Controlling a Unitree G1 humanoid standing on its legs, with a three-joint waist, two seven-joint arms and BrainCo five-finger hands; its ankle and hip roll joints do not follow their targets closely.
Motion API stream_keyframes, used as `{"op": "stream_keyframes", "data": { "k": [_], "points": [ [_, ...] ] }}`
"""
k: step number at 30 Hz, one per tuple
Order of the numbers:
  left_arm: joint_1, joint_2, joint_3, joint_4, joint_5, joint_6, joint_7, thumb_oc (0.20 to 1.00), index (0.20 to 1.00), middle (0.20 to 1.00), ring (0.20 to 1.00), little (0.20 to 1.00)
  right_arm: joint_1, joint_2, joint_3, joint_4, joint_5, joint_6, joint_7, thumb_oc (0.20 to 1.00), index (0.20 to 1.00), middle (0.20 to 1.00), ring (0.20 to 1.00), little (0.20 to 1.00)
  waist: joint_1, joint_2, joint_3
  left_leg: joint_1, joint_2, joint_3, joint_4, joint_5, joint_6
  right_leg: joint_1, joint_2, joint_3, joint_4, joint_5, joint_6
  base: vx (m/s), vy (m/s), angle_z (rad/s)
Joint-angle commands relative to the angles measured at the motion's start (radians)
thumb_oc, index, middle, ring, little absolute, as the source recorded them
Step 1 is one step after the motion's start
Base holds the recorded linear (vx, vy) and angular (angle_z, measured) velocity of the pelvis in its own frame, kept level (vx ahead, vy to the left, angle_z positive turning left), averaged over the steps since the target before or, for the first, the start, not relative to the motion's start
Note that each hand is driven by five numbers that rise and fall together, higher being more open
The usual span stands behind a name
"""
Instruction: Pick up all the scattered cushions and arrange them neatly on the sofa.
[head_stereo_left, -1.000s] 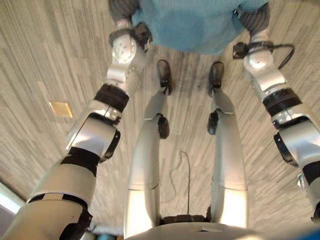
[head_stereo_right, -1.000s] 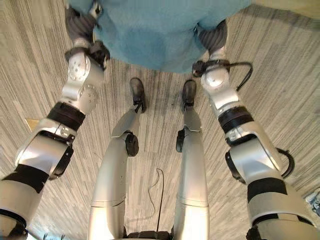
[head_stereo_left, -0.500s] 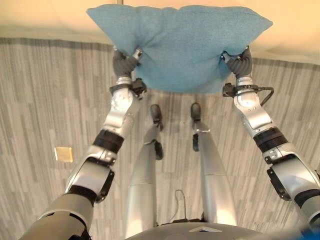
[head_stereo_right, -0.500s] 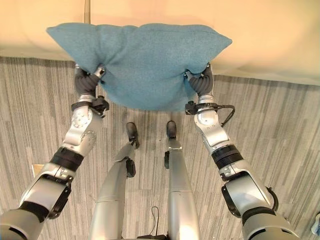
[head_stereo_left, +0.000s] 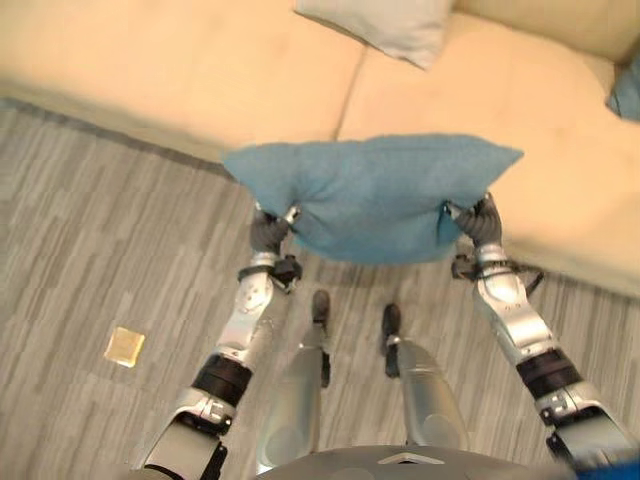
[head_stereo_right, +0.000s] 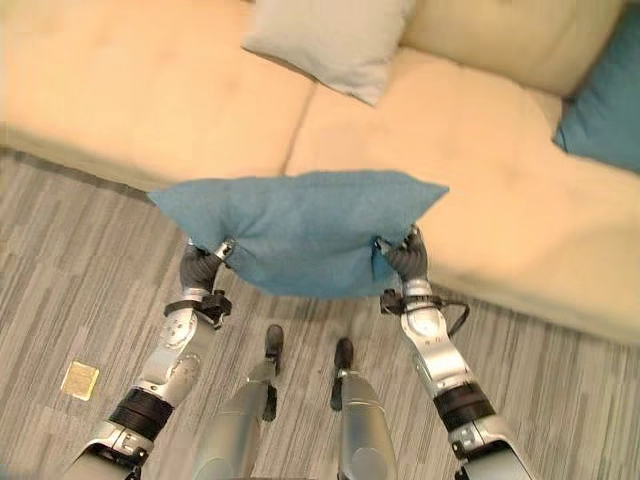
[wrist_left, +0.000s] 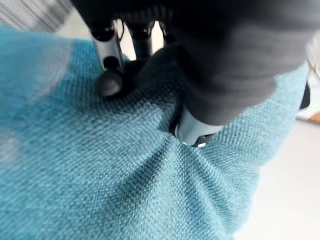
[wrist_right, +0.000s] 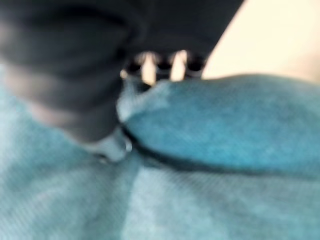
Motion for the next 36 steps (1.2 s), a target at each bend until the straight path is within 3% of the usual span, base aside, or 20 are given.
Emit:
{"op": "stream_keyframes", "data": {
  "k": [1,3,4,7,8,9,13,15,17,19,21,22,23,24,25,26,28,32,34,36],
  "points": [
    [-0.012,-0.015,-0.057,-0.069,0.092,-0.044,-0.068,0.2,0.2,0.2,0.2,0.2,0.0,0.021,-0.04,-0.109,-0.046,-0.092,0.0,0.2,0.2,0.2,0.2,0.2,-0.006,0.005,-0.101,0.042,0.019,-0.027,0.002,-0.115,-0.055,0.064,-0.002,0.033,-0.063,-0.026,0.023,0.06,-0.085,0.55],
    [0.001,-0.014,-0.057,-0.075,0.103,-0.04,-0.066,0.2,0.2,0.2,0.2,0.2,0.023,0.02,-0.06,-0.114,-0.049,-0.089,-0.003,0.2,0.2,0.2,0.2,0.2,-0.007,0.01,-0.111,0.049,0.017,-0.045,-0.012,-0.101,-0.06,0.089,0.0,0.007,-0.078,-0.028,0.022,0.07,-0.047,0.67],
    [0.036,-0.011,-0.058,-0.085,0.136,-0.029,-0.066,0.2,0.2,0.2,0.2,0.2,0.075,0.017,-0.102,-0.127,-0.059,-0.082,-0.012,0.2,0.2,0.2,0.2,0.2,-0.016,0.01,-0.132,0.071,0.018,-0.016,-0.026,-0.097,-0.064,0.158,-0.012,-0.055,-0.107,-0.04,0.021,0.09,-0.016,0.99],
    [0.048,-0.004,-0.054,-0.089,0.166,-0.028,-0.059,0.2,0.2,0.2,0.2,0.2,0.085,0.014,-0.112,-0.126,-0.063,-0.079,-0.014,0.2,0.2,0.2,0.2,0.2,-0.022,0.012,-0.144,0.077,0.022,0.009,-0.033,-0.094,-0.061,0.175,-0.014,-0.07,-0.127,-0.027,0.025,0.1,0.015,1.16],
    [0.058,0.002,-0.047,-0.091,0.194,-0.023,-0.05,0.2,0.2,0.2,0.2,0.2,0.102,0.006,-0.13,-0.128,-0.077,-0.069,-0.018,0.2,0.2,0.2,0.2,0.2,-0.034,0.007,-0.162,0.089,0.031,0.113,-0.032,-0.105,-0.054,0.217,-0.031,-0.101,-0.177,-0.007,0.036,0.12,0.066,0.87],
    [0.065,0.009,-0.04,-0.092,0.215,-0.023,-0.05,0.2,0.2,0.2,0.2,0.2,0.106,0.006,-0.134,-0.124,-0.083,-0.065,-0.019,0.2,0.2,0.2,0.2,0.2,-0.037,0.004,-0.172,0.108,0.039,0.159,-0.04,-0.119,-0.049,0.232,-0.038,-0.108,-0.191,-0.002,0.042,0.18,0.105,0.67],
    [0.096,0.032,-0.016,-0.103,0.256,-0.01,-0.052,0.2,0.2,0.2,0.2,0.2,0.107,0.009,-0.15,-0.114,-0.091,-0.054,-0.021,0.2,0.2,0.2,0.2,0.2,-0.028,-0.016,-0.209,0.132,0.037,0.215,-0.04,-0.142,-0.031,0.283,-0.063,-0.118,-0.245,0.035,0.066,0.18,0.115,0.35],
    [0.123,0.044,-0.001,-0.12,0.285,0.004,-0.057,0.2,0.2,0.2,0.2,0.2,0.113,0.021,-0.162,-0.106,-0.096,-0.045,-0.016,0.2,0.2,0.2,0.2,0.2,-0.017,-0.028,-0.223,0.166,0.018,0.238,-0.026,-0.175,-0.001,0.296,-0.102,-0.105,-0.205,0.06,0.088,0.21,0.24,0.02],
    [0.128,0.055,0.009,-0.126,0.303,0.015,-0.051,0.2,0.2,0.2,0.2,0.2,0.119,0.029,-0.167,-0.094,-0.114,-0.031,-0.012,0.2,0.2,0.2,0.2,0.2,-0.02,-0.026,-0.216,0.236,-0.004,0.245,-0.046,-0.201,0.03,0.257,-0.158,-0.068,0.004,0.171,0.118,0.2,0.298,0.01],
    [0.126,0.058,0.008,-0.127,0.313,0.021,-0.045,0.2,0.2,0.2,0.2,0.2,0.115,0.03,-0.163,-0.089,-0.117,-0.028,-0.013,0.2,0.2,0.2,0.2,0.2,-0.024,-0.022,-0.206,0.256,-0.005,0.245,-0.051,-0.203,0.039,0.239,-0.162,-0.053,0.062,0.194,0.119,0.12,0.177,0.09],
    [0.125,0.059,0.007,-0.124,0.322,0.022,-0.039,0.2,0.2,0.2,0.2,0.2,0.114,0.031,-0.162,-0.086,-0.118,-0.031,-0.015,0.2,0.2,0.2,0.2,0.2,-0.024,-0.013,-0.199,0.266,-0.001,0.244,-0.05,-0.206,0.045,0.223,-0.154,-0.039,0.094,0.193,0.118,0.17,0.133,0.24],
    [0.122,0.054,0.0,-0.131,0.347,0.027,-0.043,0.2,0.2,0.2,0.2,0.2,0.12,0.034,-0.163,-0.088,-0.112,-0.035,-0.002,0.2,0.2,0.2,0.2,0.2,-0.046,0.004,-0.183,0.33,0.007,0.219,-0.068,-0.217,0.047,0.134,-0.027,0.063,0.159,0.068,0.073,0.19,0.097,0.31],
    [0.121,0.053,0.0,-0.13,0.347,0.027,-0.042,0.2,0.2,0.2,0.2,0.2,0.119,0.033,-0.163,-0.088,-0.112,-0.035,-0.002,0.2,0.2,0.2,0.2,0.2,-0.045,0.006,-0.184,0.328,0.009,0.219,-0.069,-0.215,0.046,0.132,-0.024,0.063,0.156,0.072,0.072,0.29,0.105,0.25],
    [0.119,0.05,-0.004,-0.132,0.357,0.03,-0.045,0.2,0.2,0.2,0.2,0.2,0.12,0.03,-0.164,-0.086,-0.105,-0.035,0.006,0.2,0.2,0.2,0.2,0.2,-0.059,0.005,-0.177,0.35,0.004,0.198,-0.075,-0.219,0.042,0.09,0.038,0.1,0.123,0.034,0.065,0.16,-0.008,0.28],
    [0.115,0.051,-0.006,-0.135,0.36,0.03,-0.052,0.2,0.2,0.2,0.2,0.2,0.115,0.021,-0.165,-0.084,-0.1,-0.035,0.01,0.2,0.2,0.2,0.2,0.2,-0.064,-0.001,-0.176,0.352,-0.006,0.181,-0.076,-0.22,0.04,0.078,0.06,0.115,0.065,0.043,0.069,0.36,-0.06,0.43],
    [0.111,0.052,-0.01,-0.133,0.367,0.032,-0.056,0.2,0.2,0.2,0.2,0.2,0.12,0.012,-0.163,-0.078,-0.093,-0.038,0.014,0.2,0.2,0.2,0.2,0.2,-0.081,-0.015,-0.172,0.388,-0.034,0.141,-0.085,-0.234,0.037,0.039,0.091,0.127,-0.081,0.078,0.067,0.27,-0.068,0.5],
    [0.115,0.047,-0.013,-0.127,0.372,0.035,-0.054,0.2,0.2,0.2,0.2,0.2,0.139,0.006,-0.164,-0.067,-0.088,-0.039,0.019,0.2,0.2,0.2,0.2,0.2,-0.102,-0.022,-0.172,0.424,-0.049,0.102,-0.094,-0.246,0.039,0.034,0.127,0.158,-0.16,0.109,0.071,0.32,-0.087,0.53],
    [0.124,0.026,-0.018,-0.137,0.377,0.033,-0.089,0.2,0.2,0.2,0.2,0.2,0.189,-0.006,-0.2,-0.073,-0.083,-0.038,0.042,0.2,0.2,0.2,0.2,0.2,-0.118,-0.04,-0.191,0.445,-0.08,0.024,-0.064,-0.274,0.03,0.084,0.136,0.226,-0.198,0.149,0.062,0.28,-0.15,1.25],
    [0.132,0.022,-0.019,-0.138,0.373,0.031,-0.102,0.2,0.2,0.2,0.2,0.2,0.214,-0.008,-0.215,-0.075,-0.079,-0.035,0.047,0.2,0.2,0.2,0.2,0.2,-0.127,-0.039,-0.203,0.457,-0.074,0.028,-0.054,-0.291,0.025,0.104,0.137,0.224,-0.2,0.141,0.053,0.19,-0.102,0.77],
    [0.154,0.004,-0.038,-0.138,0.368,0.038,-0.124,0.2,0.2,0.2,0.2,0.2,0.252,-0.019,-0.245,-0.08,-0.074,-0.042,0.051,0.2,0.2,0.2,0.2,0.2,-0.15,-0.035,-0.218,0.453,-0.05,0.091,0.037,-0.325,-0.015,0.175,0.121,0.18,-0.215,0.121,0.031,0.24,-0.149,1.12]
  ]
}}
